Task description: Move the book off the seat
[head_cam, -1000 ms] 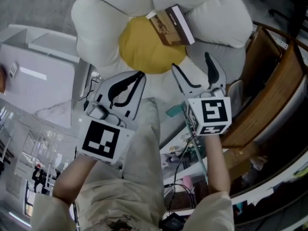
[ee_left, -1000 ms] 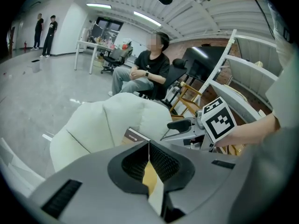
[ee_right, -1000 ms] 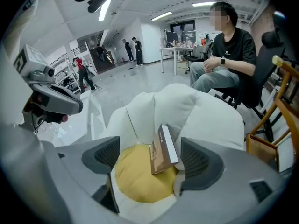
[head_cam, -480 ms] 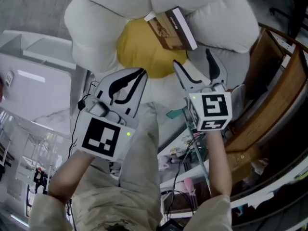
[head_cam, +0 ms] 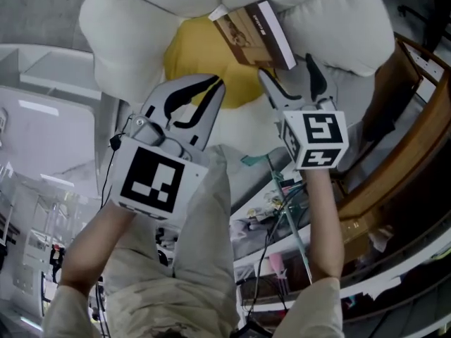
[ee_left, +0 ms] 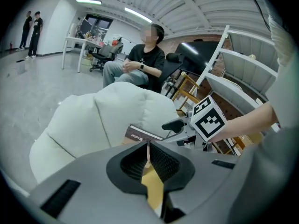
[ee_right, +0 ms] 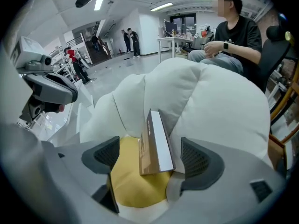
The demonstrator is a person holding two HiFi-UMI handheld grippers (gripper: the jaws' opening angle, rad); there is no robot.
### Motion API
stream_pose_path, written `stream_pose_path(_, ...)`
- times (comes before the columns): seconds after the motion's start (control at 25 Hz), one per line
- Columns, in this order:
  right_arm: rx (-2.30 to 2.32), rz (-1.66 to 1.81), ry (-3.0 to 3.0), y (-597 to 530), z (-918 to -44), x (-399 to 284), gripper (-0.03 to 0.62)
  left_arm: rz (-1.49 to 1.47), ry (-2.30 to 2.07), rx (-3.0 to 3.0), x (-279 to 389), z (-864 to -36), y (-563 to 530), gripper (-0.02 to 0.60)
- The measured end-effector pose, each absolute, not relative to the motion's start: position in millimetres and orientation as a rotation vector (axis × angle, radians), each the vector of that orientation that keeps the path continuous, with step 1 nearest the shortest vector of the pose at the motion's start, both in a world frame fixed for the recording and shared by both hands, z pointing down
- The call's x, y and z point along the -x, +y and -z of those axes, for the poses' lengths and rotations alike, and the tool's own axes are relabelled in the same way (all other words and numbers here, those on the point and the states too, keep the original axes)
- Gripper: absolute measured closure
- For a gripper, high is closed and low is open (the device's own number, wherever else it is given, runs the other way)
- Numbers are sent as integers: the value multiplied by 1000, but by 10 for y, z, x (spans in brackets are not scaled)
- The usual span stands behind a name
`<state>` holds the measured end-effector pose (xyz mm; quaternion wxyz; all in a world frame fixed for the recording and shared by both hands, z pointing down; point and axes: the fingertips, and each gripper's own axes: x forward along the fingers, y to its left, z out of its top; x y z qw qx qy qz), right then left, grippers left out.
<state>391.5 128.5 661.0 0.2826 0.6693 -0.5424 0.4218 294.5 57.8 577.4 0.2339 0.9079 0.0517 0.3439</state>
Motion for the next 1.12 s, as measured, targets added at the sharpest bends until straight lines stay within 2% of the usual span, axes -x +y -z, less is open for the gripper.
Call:
stream_pose_path(1.0, -1596, -1214, -1427, 1384, -7149, -4062, 206, -923, 54, -2428, -2989, -6181, 874, 568)
stream_pose_path(1.08, -1592, -1208, -1414, 1385, -7177, -4083, 232, -925, 47, -2428, -2965, -6195, 873, 568)
stream_pose_path(1.12, -1594, -1205, -1406, 1389, -7184, -4092, 299, -926, 44, -2428, -2950, -6200, 878, 568)
